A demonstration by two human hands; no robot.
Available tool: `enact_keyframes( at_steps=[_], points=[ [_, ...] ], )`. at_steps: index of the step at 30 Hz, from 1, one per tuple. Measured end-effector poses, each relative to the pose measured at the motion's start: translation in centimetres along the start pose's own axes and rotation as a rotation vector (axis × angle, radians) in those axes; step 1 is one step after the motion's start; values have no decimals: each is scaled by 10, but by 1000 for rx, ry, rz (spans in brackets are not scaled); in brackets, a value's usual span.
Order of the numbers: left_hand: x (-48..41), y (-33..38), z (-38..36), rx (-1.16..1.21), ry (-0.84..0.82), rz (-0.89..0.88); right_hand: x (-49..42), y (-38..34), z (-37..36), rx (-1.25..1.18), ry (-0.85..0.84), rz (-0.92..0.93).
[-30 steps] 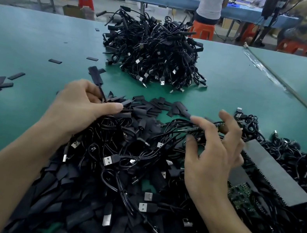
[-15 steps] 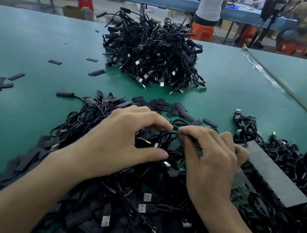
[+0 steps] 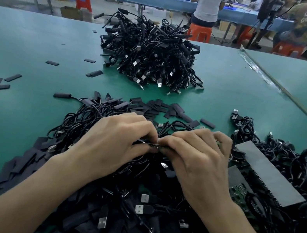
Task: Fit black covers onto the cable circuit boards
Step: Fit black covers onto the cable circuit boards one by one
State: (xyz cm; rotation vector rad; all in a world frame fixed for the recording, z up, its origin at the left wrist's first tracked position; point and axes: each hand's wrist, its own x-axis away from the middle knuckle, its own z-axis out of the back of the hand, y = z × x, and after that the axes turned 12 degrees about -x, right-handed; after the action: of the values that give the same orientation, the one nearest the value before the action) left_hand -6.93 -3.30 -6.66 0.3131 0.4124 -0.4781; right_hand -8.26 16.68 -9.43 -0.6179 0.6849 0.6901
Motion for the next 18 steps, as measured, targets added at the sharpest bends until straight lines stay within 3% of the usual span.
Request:
enact_keyframes(
  at_steps=[7,18],
  points=[
    [-1,4,4,-226,25,-164,2,-11,-2,71,-99,-21],
    [0,5,0,-219,19,-210,3,-4,-5,-93,-99,-33]
  ],
)
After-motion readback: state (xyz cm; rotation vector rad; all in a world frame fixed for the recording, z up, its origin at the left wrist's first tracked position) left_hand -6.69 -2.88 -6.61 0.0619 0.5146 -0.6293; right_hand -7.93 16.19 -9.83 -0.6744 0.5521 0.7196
